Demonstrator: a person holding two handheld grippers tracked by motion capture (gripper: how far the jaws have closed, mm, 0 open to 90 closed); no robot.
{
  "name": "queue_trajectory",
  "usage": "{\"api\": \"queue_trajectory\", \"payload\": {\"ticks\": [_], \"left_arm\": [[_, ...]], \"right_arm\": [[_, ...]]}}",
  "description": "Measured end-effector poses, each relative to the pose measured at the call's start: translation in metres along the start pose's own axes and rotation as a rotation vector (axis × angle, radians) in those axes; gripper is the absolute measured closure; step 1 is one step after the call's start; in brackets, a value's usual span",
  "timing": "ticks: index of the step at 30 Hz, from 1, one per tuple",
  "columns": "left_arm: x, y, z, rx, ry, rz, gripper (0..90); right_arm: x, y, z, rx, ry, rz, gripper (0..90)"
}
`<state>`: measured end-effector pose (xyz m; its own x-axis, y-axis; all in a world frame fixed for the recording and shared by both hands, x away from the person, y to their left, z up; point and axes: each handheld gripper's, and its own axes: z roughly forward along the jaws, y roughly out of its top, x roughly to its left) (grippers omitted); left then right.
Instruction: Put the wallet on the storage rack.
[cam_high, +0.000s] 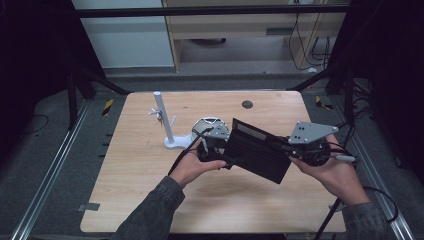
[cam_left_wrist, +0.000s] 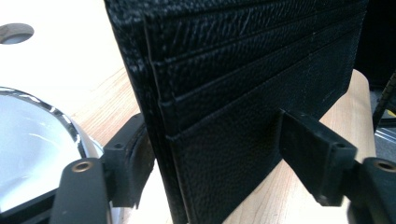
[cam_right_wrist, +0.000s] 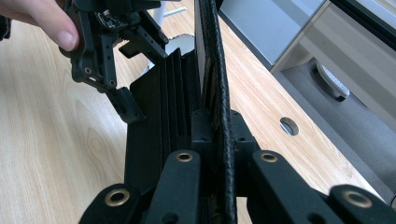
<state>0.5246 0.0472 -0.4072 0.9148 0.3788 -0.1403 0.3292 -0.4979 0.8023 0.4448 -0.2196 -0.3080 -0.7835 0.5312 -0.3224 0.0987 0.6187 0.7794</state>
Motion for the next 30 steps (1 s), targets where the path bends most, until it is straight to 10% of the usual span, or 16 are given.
{"api": "queue_trajectory", "payload": {"ticks": [14,24,30], "left_arm": [[0.003,0.005,-0.015,0.010,-0.029,0.000,78.3],[-0.005,0.014,-0.042,0.088,0.040,0.046,82.1],[-0.008,0.029,-0.067,0.079,0.094,0.035,82.6]], "right_arm": [[-0.004,-0.017,0.000,0.031,0.005,-0.006,84.7],[0.003,-0.035,0.018,0.090,0.000,-0.036,83.4],[0.016,-0.044,0.032,0.083,0.039,0.011,55.9]]}}
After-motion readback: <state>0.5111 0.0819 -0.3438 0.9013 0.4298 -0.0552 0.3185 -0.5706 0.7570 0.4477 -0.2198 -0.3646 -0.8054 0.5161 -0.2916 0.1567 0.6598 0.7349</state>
